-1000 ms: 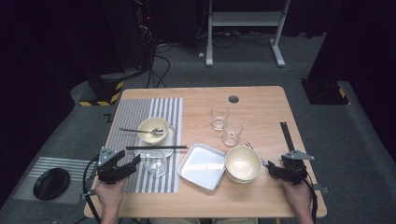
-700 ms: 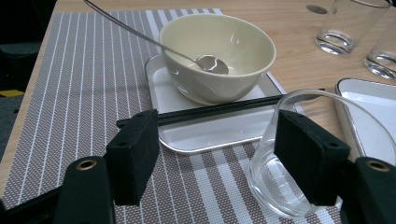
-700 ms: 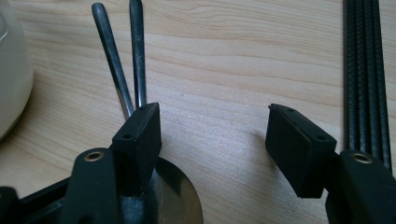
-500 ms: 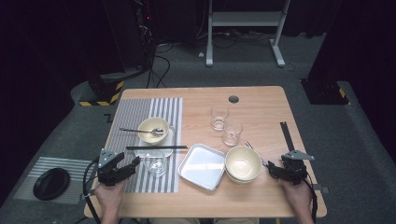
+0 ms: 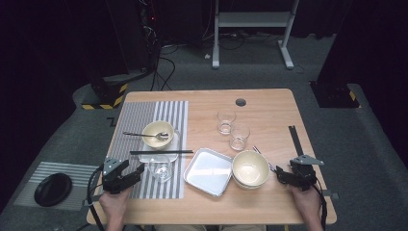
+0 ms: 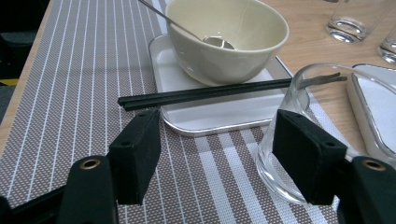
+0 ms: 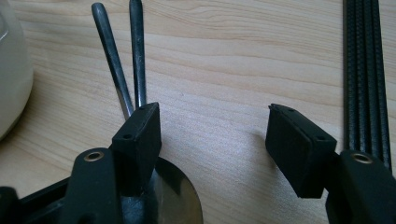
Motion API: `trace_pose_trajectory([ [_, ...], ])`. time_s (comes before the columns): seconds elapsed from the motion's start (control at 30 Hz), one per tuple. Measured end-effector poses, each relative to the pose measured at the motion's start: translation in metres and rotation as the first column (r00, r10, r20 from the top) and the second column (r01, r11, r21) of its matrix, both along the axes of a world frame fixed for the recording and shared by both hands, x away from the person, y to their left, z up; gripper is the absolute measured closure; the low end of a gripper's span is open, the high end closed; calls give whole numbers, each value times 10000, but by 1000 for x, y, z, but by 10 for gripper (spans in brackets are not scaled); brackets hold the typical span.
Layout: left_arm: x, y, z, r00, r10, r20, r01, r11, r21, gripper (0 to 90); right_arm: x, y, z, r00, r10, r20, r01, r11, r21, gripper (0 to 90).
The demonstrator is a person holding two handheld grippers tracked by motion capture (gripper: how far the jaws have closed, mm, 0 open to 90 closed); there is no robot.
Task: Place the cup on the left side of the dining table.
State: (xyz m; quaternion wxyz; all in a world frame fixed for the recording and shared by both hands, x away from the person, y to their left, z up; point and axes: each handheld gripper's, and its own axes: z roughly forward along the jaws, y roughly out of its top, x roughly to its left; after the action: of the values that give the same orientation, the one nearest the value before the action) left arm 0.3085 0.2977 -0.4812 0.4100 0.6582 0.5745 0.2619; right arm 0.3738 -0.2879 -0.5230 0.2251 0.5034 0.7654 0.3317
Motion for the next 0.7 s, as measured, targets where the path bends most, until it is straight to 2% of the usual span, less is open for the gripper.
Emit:
trace_pose_trajectory([
  [0.03, 0, 0, 0, 10000, 0, 0, 0, 10000, 0, 331, 0, 0, 0, 10000, 0, 0, 0, 10000, 0, 358],
  [0.07, 1, 0, -2, 9999, -121, 16, 120, 9998, 172, 332, 0, 0, 0, 10000, -3, 2, 3, 10000, 1, 358],
  [0.2, 3, -1, -3, 10000, -50, -42, 50, 10000, -8, 332, 0, 0, 0, 10000, -3, 0, 3, 10000, 1, 358],
  [0.27, 4, -1, -4, 9999, -133, -54, 134, 9997, 212, 333, 0, 0, 0, 10000, -6, 0, 6, 10000, 2, 357],
  [0.43, 5, -3, -8, 9999, -25, -139, 27, 9998, 184, 332, 0, 0, 0, 10000, -6, -1, 6, 10000, 0, 358],
  [0.63, 7, -6, -17, 9994, -83, -342, 96, 9992, 379, 333, 0, 0, 0, 10000, -3, -2, 3, 10000, -1, 358],
  [0.7, 9, -7, -20, 9992, -25, -394, 36, 9996, 266, 333, 0, 0, 0, 10000, -4, 1, 4, 10000, -2, 357],
])
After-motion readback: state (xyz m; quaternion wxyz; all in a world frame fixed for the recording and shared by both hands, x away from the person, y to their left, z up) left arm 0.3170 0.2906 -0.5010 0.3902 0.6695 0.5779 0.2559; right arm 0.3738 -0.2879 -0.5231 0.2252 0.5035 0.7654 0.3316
